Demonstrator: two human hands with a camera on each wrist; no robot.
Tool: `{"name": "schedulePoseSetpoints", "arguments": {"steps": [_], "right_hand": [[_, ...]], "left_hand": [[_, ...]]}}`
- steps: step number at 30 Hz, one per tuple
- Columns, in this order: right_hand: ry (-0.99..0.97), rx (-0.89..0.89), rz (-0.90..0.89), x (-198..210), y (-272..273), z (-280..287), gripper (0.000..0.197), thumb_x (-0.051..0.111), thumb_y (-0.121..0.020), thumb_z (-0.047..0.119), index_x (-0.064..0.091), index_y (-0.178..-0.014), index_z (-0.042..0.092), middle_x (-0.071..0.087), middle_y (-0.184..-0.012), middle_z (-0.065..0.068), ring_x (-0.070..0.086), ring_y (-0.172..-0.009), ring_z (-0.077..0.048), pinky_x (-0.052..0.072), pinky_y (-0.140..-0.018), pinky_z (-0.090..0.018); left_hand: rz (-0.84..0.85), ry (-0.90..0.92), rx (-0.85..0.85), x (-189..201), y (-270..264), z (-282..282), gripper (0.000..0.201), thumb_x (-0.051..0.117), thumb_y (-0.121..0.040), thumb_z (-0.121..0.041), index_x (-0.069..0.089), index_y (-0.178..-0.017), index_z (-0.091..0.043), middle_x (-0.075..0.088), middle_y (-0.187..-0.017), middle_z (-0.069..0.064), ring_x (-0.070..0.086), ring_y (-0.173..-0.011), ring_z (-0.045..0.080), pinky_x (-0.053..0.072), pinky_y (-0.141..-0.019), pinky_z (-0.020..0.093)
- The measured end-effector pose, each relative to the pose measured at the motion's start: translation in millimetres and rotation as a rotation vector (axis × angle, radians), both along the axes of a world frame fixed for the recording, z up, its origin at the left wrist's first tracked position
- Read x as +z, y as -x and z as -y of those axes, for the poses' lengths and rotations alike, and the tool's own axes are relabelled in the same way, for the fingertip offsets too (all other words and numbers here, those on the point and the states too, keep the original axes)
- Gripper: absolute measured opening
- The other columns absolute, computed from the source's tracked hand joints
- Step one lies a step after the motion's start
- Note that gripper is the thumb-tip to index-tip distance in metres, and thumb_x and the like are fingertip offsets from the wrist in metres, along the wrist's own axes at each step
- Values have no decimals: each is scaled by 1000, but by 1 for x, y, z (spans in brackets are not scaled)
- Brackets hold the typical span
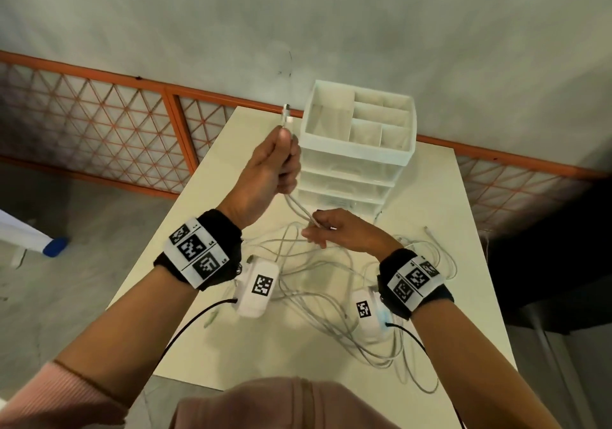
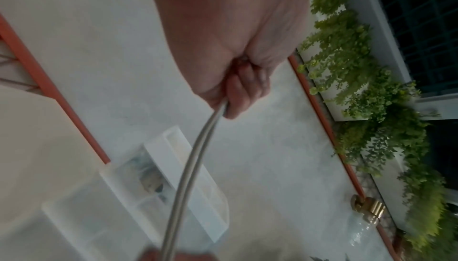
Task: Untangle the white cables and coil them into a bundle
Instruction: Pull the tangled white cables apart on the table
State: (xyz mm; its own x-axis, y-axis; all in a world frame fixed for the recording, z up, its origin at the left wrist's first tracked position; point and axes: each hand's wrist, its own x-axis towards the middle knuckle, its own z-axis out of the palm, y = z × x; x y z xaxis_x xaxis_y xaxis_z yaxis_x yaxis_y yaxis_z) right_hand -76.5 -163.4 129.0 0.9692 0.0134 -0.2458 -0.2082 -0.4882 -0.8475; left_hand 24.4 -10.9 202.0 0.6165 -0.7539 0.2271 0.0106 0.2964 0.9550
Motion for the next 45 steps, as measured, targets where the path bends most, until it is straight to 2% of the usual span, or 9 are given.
{"name": "schedulePoseSetpoints", "arguments": {"steps": [4, 10, 15, 21, 30, 35, 38, 41, 45], "right_hand": [[81, -69, -66, -16, 24, 35, 22, 62, -90, 21, 63, -87, 0, 61, -72, -6, 56, -61, 3, 42, -70, -10], [-1, -88, 124, 34, 22, 27, 14, 63, -89, 16, 63, -78, 8, 61, -61, 5, 55, -56, -3, 42, -62, -14], [-82, -107, 261, 79, 25, 17, 22, 62, -89, 22, 63, -84, 1, 56, -61, -6, 45, -50, -12, 41, -55, -19], [35, -127, 30, 26, 49, 37, 32, 51, -96, 31, 56, -70, 12, 51, -56, 3, 51, -55, -10, 40, -64, -22], [-3, -439, 262, 54, 69, 67, 45, 45, -95, 44, 66, -85, 5, 42, -52, 13, 39, -48, -3, 46, -60, -25], [367, -316, 181, 82, 52, 56, 38, 47, -96, 37, 66, -68, 21, 56, -52, 18, 44, -50, -9, 35, -59, -27], [351, -147, 106, 81, 39, 29, 36, 45, -97, 38, 66, -70, 28, 61, -61, 21, 51, -61, -7, 39, -66, -22], [260, -143, 135, 84, 30, 16, 39, 40, -98, 41, 62, -68, 29, 51, -51, 16, 44, -50, 2, 35, -58, -12], [198, -149, 133, 67, 30, 41, 27, 61, -88, 36, 66, -83, 10, 62, -72, -6, 53, -63, -6, 42, -62, -18]], "left_hand": [[17, -28, 161, 1, -12, -19, 33, 36, -98, -41, 37, -72, -20, 26, -56, -11, 17, -47, 8, 20, -41, 19], [586, -576, -38, -39, 9, -11, 33, 80, -71, -35, 66, -89, -11, 31, -44, -8, 27, -43, 7, 23, -47, 21], [472, -417, 52, -29, 10, 3, 21, 62, -89, -19, 64, -68, -17, 47, -58, 11, 37, -51, 11, 31, -50, 20], [374, -140, 407, 0, -13, -10, 28, 48, -97, -16, 54, -70, -18, 51, -54, -17, 39, -49, -1, 30, -51, 11], [339, -887, 429, -81, -37, -31, 28, 78, -74, -32, 69, -88, -9, 50, -57, 2, 50, -54, 16, 37, -55, 27], [314, -508, 284, -53, 0, -16, 47, 83, -67, -25, 62, -109, -19, 29, -53, -10, 30, -42, 5, 24, -47, 13], [366, -413, 55, -33, 23, 1, 55, 82, -68, -12, 58, -118, -16, 47, -55, -20, 42, -45, -5, 31, -51, 3], [492, -449, -50, -35, 30, 15, 13, 72, -81, -20, 67, -92, -16, 56, -52, -18, 44, -48, -3, 33, -55, 10], [611, -441, 148, -41, 5, 8, 15, 58, -92, -19, 62, -78, -14, 49, -55, -8, 43, -47, 0, 31, -50, 12]]}}
